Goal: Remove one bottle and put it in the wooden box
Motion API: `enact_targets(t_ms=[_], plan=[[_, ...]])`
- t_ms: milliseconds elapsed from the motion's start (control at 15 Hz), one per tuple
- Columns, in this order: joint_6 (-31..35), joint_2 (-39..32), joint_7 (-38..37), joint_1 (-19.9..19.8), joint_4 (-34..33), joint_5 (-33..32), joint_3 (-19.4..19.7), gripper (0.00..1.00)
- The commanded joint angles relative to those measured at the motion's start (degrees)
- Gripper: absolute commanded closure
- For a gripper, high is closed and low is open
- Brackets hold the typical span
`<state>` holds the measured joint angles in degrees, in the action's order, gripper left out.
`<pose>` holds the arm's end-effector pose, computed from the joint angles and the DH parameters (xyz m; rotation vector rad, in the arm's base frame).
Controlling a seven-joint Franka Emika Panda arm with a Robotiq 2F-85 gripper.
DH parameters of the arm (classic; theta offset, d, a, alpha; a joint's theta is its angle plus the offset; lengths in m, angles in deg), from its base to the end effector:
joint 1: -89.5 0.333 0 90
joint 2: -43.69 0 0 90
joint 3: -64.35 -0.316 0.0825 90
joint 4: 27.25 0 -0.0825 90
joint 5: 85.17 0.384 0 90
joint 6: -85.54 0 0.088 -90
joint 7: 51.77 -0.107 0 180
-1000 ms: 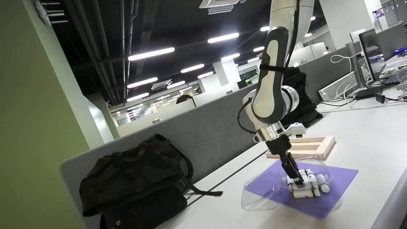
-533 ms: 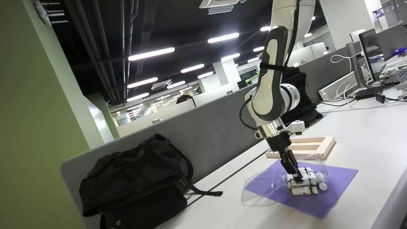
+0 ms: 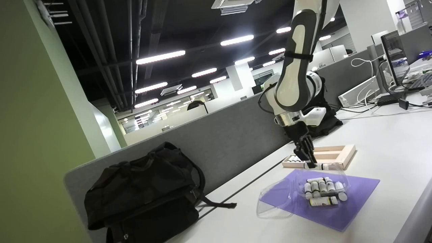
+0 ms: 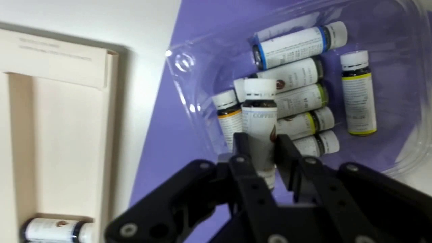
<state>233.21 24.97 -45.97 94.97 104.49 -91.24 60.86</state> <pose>0.5165 0.0842 0.2015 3.0583 0.5340 -0.0718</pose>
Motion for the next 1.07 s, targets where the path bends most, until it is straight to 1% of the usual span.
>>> enact_targets(t_ms=[0, 67, 200, 267, 333, 400, 600, 867, 933, 1000], plan=[[1.3, 6.3, -12.2, 2.3, 5.3, -6.8, 5.0, 0.9], [1.8, 7.2, -14.6, 1.9, 6.0, -8.1, 6.1, 0.9], [2.3, 8.5, -17.2, 0.3, 6.8, -7.4, 7.2, 0.9], [1.7, 9.0, -18.3, -0.3, 6.7, -7.0, 7.9, 0.9], [-0.8, 9.5, -19.7, -0.7, 6.3, -6.5, 8.4, 0.9], [0.8, 6.8, -15.3, -0.9, 4.9, -6.3, 6.9, 0.65], [-0.1, 7.7, -16.6, -1.9, 5.0, -6.3, 7.8, 0.65], [-0.1, 7.8, -17.4, -1.6, 5.2, -6.2, 7.7, 0.65], [3.7, 8.6, -16.6, -3.7, 6.3, 0.1, 7.3, 0.9], [4.4, 9.1, -14.4, -5.0, 6.9, 4.1, 6.9, 0.9]])
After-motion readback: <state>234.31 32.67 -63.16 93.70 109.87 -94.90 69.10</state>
